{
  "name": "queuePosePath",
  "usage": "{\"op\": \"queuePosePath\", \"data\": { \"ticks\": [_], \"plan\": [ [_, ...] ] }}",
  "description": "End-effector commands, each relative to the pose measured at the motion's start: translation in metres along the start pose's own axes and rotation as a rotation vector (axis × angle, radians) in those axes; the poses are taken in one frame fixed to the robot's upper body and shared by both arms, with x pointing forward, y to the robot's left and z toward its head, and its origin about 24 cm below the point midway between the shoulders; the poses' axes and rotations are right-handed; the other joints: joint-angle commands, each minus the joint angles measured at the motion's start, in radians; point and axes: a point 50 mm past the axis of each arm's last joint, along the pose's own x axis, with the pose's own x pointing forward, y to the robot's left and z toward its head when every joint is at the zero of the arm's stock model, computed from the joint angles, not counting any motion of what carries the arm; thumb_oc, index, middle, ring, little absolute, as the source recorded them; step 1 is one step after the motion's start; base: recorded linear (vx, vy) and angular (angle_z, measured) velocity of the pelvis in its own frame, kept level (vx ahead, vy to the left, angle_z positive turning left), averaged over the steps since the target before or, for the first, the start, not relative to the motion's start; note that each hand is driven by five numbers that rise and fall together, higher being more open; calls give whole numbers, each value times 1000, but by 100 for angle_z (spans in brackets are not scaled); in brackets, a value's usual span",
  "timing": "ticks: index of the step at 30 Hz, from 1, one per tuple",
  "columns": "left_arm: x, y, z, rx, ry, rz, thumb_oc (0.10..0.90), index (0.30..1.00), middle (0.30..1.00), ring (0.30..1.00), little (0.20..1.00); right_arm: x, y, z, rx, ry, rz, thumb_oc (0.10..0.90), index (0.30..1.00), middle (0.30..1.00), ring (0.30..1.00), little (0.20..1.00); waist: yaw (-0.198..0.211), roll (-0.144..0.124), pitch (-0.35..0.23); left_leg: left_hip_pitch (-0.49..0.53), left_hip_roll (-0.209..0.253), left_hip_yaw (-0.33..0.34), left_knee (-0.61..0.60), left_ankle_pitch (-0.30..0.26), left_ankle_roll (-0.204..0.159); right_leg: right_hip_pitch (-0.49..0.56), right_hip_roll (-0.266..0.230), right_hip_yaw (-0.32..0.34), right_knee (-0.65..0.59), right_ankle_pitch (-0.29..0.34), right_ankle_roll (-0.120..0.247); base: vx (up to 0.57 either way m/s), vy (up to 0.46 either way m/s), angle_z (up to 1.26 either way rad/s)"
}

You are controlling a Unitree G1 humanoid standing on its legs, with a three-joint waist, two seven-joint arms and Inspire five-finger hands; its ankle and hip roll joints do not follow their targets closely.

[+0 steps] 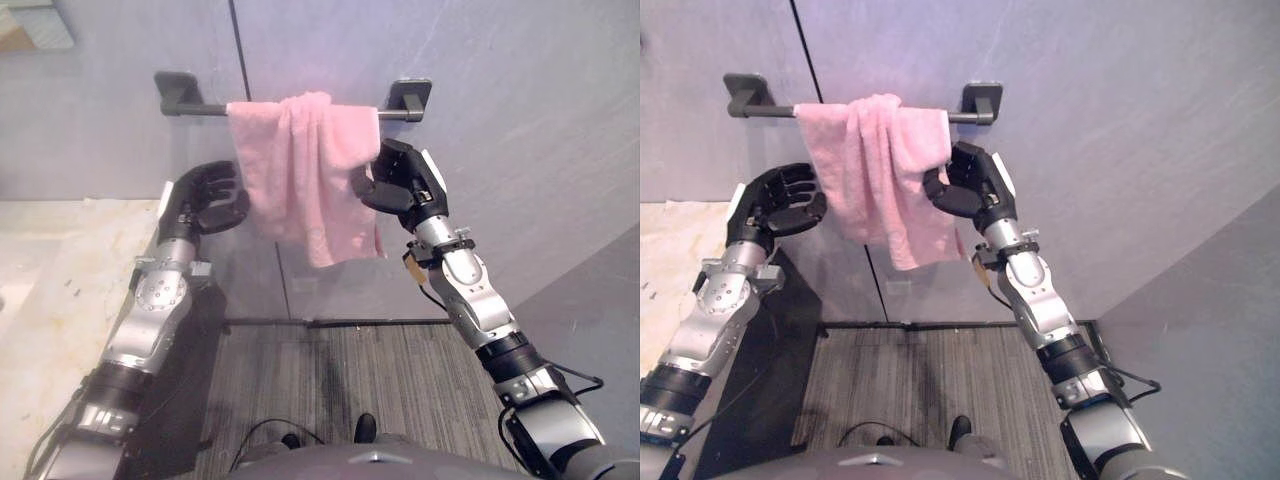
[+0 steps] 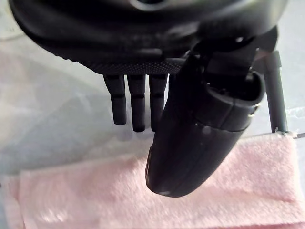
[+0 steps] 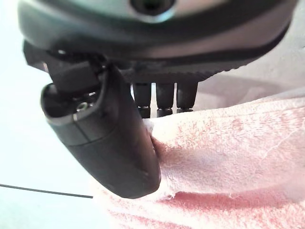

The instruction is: Organize the bathroom.

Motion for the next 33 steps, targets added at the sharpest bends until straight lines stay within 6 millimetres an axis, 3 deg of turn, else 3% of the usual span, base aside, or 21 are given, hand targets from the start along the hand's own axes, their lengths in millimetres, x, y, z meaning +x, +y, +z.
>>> {"op": "queuePosePath", "data": {
  "ticks": [1, 12, 17, 21, 25, 33],
  "plan": [
    [32, -9, 59, -49, -248, -141, 400, 300, 300, 300, 300, -9, 18, -1, -4, -50, 130, 400, 300, 300, 300, 300, -38, 49, -82, -21, 5, 81, -2, -17, -10, 2, 8, 6, 59, -176, 119, 6, 27, -10],
    [37, 4, 58, -80, -219, -174, 400, 300, 300, 300, 300, -17, 19, -10, 1, -11, 140, 400, 300, 300, 300, 300, -51, 61, -88, -16, 3, 93, -11, -16, -7, 2, 4, 8, 57, -174, 123, 6, 22, -4],
    [33, 25, 60, -17, -260, 29, 400, 300, 300, 300, 300, -23, 16, -15, 20, 5, 88, 400, 300, 300, 300, 300, -45, 59, -86, -18, -1, 90, -11, -20, -7, 5, 0, 3, 55, -179, 123, -6, 23, 0],
    [14, 37, 49, -98, -291, 300, 400, 300, 300, 300, 300, -35, 10, -23, 77, 14, -65, 400, 300, 300, 300, 300, -34, 48, -78, -19, -4, 82, -11, -22, -4, 7, -2, -1, 57, -181, 120, 0, 0, 0],
    [-6, 33, 37, -178, -321, 473, 400, 300, 300, 300, 300, -47, 3, -28, 138, 18, -246, 400, 300, 300, 300, 300, -31, 41, -71, -16, -6, 78, -13, -22, -1, 10, -4, -1, 58, -182, 119, -3, 10, 5],
    [-19, 15, 22, -242, -272, 527, 400, 300, 300, 300, 300, -62, -1, -41, 271, 61, -506, 400, 300, 300, 300, 300, -38, 44, -63, -11, -9, 81, -19, -21, 3, 11, -1, 3, 60, -181, 115, -1, 11, 2]
  ]
}}
